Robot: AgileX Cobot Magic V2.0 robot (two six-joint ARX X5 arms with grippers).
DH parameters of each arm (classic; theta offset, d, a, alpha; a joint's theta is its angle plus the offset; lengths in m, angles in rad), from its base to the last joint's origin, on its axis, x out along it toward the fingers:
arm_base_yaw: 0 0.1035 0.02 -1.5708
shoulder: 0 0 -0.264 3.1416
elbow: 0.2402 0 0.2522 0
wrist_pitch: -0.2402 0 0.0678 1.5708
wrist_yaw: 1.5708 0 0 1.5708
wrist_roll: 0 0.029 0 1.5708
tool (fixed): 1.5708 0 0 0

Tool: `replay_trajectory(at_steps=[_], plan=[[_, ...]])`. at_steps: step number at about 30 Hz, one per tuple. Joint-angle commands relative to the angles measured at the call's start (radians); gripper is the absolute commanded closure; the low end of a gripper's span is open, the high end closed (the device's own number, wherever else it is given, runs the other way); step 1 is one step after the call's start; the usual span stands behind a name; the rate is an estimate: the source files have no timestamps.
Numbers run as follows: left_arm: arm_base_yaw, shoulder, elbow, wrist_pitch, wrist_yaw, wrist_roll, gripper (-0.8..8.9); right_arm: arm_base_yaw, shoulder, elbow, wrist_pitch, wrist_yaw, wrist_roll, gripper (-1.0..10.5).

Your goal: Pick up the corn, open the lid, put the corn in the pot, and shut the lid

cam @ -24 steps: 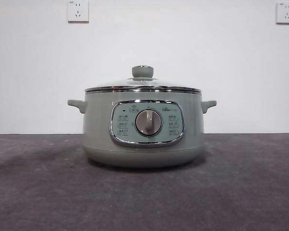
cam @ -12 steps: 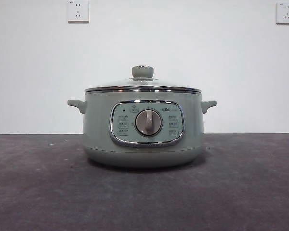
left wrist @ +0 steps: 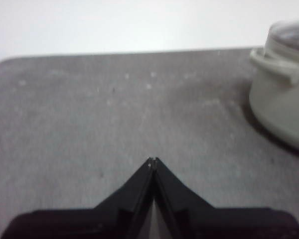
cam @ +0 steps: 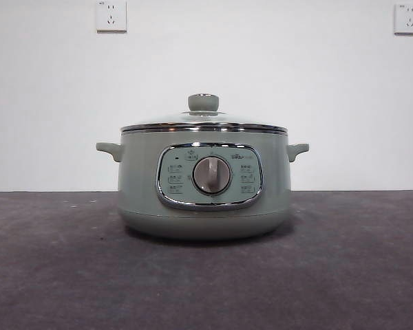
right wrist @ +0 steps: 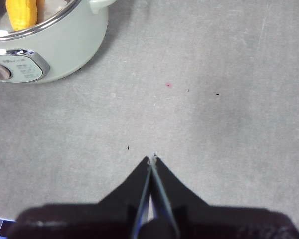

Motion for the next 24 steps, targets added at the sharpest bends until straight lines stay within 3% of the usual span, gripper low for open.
replay_trajectory(at_steps=[1, 24], plan=[[0.005, -0.037, -0.010, -0.008, -0.003, 0.004, 8.16, 0.000, 0.001, -0.010, 0.005, 0.001, 0.011, 9.6], [0.005, 0.027, -0.010, 0.001, 0.002, 0.005, 8.16, 0.000, 0.001, -0.010, 0.006, 0.001, 0.004, 9.6]])
